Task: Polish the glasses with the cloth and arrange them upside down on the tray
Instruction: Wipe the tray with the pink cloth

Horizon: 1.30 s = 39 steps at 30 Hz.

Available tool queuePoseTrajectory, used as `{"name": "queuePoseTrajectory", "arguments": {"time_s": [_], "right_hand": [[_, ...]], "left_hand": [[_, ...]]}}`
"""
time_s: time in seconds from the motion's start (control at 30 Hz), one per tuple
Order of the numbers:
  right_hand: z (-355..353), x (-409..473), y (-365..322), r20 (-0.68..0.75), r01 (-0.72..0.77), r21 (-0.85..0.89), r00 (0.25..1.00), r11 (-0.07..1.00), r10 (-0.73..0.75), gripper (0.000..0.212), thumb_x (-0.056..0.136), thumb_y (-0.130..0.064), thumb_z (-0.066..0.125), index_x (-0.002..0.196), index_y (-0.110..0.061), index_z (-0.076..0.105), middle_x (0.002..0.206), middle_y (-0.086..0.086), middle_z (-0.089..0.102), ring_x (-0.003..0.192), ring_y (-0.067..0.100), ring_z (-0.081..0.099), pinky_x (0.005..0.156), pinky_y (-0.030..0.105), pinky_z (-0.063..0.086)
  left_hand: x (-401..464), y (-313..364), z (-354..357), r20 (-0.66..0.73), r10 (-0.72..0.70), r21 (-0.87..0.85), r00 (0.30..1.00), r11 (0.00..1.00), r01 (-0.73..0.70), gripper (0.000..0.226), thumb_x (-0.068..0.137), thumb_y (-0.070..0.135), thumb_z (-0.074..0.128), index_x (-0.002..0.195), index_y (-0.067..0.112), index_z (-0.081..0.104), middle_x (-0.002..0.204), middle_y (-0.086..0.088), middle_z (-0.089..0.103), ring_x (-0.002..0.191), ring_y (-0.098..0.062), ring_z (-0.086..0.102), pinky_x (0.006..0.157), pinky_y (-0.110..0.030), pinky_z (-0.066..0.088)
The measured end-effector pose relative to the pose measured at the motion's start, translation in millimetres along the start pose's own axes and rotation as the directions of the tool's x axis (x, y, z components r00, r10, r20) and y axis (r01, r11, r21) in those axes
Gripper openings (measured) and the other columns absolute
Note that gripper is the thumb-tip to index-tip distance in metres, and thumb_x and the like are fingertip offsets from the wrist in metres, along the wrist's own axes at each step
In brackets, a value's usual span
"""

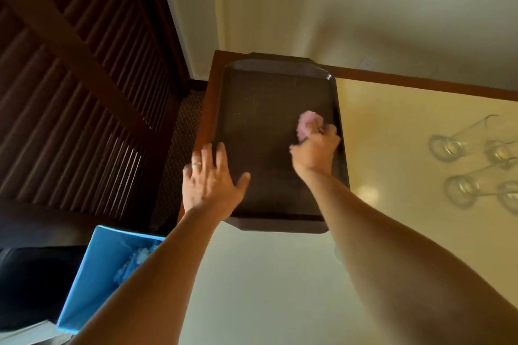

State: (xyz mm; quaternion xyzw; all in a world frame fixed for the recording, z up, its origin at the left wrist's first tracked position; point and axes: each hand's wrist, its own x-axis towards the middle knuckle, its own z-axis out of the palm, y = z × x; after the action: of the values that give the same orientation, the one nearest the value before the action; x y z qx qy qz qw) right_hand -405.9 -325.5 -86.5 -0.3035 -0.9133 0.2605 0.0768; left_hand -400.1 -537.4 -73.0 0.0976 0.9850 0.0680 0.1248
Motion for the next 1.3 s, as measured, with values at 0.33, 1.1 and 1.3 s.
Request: {"name": "queuePoseTrajectory", "arguments": {"time_s": [0.33,1.1,1.3], "right_hand": [[55.2,28.3,-58.0,0.152,0.623,0.075,0.765,0.779,-0.626,0.034,0.085,-0.003,0.074,0.118,-0.003,0.068,0.119,0.015,0.063,0.104,0.027,0.059,0.072,0.035,0.050],[34.1,129.2,-29.0,-0.176,-0.159,-0.099,0.974,0.982,0.140,0.062,0.091,-0.013,0.063,0.147,-0.008,0.038,0.144,0.025,0.038,0.128,0.045,0.037,0.107,0.045,0.037],[108.9,95.1,-146.3,0.095,0.386,-0.066,0.920,0.920,-0.380,0.059,0.086,-0.016,0.066,0.143,-0.015,0.048,0.147,0.014,0.035,0.124,0.036,0.038,0.103,0.041,0.043]], "left_hand": [[10.0,-2.5,28.1,0.078,0.080,0.105,0.994,0.991,-0.088,0.126,0.078,0.095,0.007,0.168,0.007,0.001,0.174,-0.024,-0.008,0.162,-0.039,0.007,0.128,-0.051,0.017],[37.2,-8.1,33.0,0.044,0.416,0.131,0.908,0.899,-0.418,0.096,0.090,0.089,0.028,0.163,0.028,0.037,0.171,-0.011,0.028,0.155,-0.036,0.034,0.123,-0.060,0.025],[38.0,-11.0,36.6,0.065,0.444,0.127,0.894,0.884,-0.449,0.102,0.086,0.093,0.022,0.158,0.025,0.045,0.168,-0.014,0.035,0.153,-0.039,0.037,0.118,-0.059,0.018]]}}
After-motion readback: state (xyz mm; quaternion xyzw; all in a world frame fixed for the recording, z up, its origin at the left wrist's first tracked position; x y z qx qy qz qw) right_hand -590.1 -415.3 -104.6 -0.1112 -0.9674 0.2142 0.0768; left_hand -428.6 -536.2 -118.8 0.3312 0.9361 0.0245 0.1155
